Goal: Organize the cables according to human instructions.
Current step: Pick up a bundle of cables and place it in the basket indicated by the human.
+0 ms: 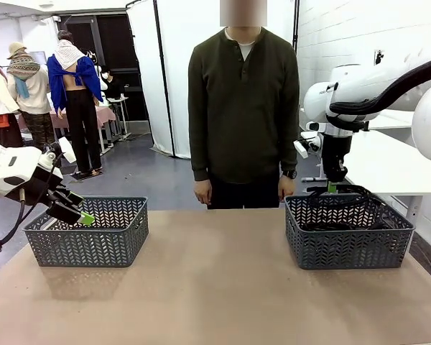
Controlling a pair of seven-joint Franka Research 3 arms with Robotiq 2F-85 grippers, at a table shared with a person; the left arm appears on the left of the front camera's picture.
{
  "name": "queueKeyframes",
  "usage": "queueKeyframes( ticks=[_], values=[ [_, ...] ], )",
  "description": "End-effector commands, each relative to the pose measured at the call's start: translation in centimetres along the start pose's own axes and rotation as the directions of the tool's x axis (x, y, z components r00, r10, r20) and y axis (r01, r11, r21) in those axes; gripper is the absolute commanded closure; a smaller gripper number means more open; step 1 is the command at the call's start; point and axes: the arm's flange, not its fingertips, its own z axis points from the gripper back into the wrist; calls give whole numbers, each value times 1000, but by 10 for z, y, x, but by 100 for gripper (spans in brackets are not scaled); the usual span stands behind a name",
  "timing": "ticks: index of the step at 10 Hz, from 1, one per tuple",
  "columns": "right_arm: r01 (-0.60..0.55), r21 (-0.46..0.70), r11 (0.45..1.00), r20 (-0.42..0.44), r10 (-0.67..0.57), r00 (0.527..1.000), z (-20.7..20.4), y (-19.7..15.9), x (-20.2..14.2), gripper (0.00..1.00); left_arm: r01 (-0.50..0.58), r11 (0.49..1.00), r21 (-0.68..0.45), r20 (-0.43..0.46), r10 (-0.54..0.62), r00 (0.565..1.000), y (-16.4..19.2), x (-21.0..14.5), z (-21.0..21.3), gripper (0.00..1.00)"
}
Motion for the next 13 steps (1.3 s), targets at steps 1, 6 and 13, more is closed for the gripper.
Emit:
queueKeyframes(
  ticks=[1,6,13],
  values=[
    [-49,-6,999,40,50,998,-5,6,-5,100,3,1000,-10,7,-3,1000,3,-2,-2,0],
    [-74,16,997,35,74,997,-14,4,-1,100,3,1000,-10,7,-3,1000,3,-2,-2,0],
    [-25,41,999,48,23,999,-8,2,2,0,3,1000,-10,7,-3,1000,3,-2,-2,0]
  ],
)
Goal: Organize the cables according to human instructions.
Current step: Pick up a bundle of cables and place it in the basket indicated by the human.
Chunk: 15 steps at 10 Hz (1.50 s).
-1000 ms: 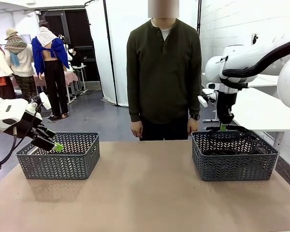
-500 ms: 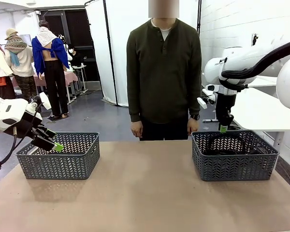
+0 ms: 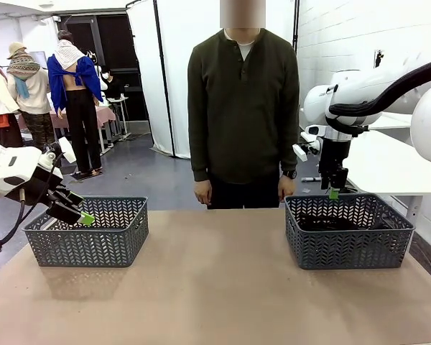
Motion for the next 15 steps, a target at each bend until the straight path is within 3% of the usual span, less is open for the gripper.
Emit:
queueKeyframes(
  ticks=[1,5,6,15],
  values=[
    [-7,29,1000,11,7,1000,4,2,2,0,3,1000,-10,7,-3,1000,3,-2,-2,0],
    [-2,34,999,-75,5,997,7,4,8,0,3,1000,-10,7,-3,1000,3,-2,-2,0],
    [-2,37,999,-7,2,1000,4,4,2,0,3,1000,-10,7,-3,1000,3,-2,-2,0],
    [-2,37,999,-7,2,1000,4,4,2,0,3,1000,-10,7,-3,1000,3,-2,-2,0]
  ],
)
